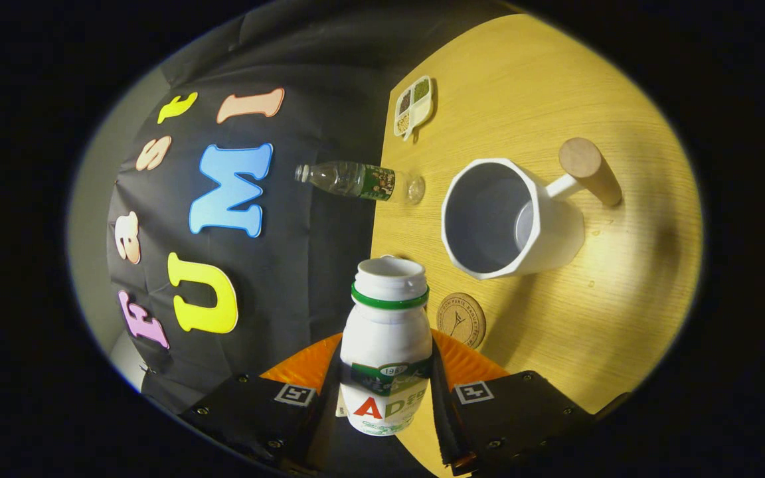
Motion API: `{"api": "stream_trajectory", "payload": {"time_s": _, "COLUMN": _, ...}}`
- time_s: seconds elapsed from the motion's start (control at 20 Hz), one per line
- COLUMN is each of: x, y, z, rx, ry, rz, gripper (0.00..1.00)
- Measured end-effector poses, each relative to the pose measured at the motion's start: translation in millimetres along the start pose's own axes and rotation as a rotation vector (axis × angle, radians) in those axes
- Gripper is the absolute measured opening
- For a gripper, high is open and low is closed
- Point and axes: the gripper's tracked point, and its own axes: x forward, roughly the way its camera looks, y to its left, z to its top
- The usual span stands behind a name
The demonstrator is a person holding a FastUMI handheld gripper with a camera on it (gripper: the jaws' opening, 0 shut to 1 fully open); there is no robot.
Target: Take the bottle from table, then pour the juice into the cup, finally place the bottle on the coaster
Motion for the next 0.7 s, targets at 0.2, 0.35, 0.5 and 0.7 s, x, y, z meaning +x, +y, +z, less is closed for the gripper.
{"api": "stream_trajectory", "payload": {"time_s": 0.2, "x": 4.8, "y": 0.9, "z": -1.0, "rx": 0.040, "ry": 0.017, "rz": -0.001, "gripper": 0.61}}
{"api": "stream_trajectory", "payload": {"time_s": 0.35, "x": 3.5, "y": 0.5, "z": 2.6, "rx": 0.069, "ry": 0.010, "rz": -0.002, "gripper": 0.62}}
{"api": "stream_trajectory", "payload": {"time_s": 0.5, "x": 2.4, "y": -0.7, "z": 5.1, "rx": 0.113, "ry": 0.000, "rz": -0.001, "gripper": 0.62}}
{"api": "stream_trajectory", "payload": {"time_s": 0.7, "x": 3.1, "y": 1.2, "z": 6.6, "rx": 0.119, "ry": 0.003, "rz": 0.001, "gripper": 0.62}}
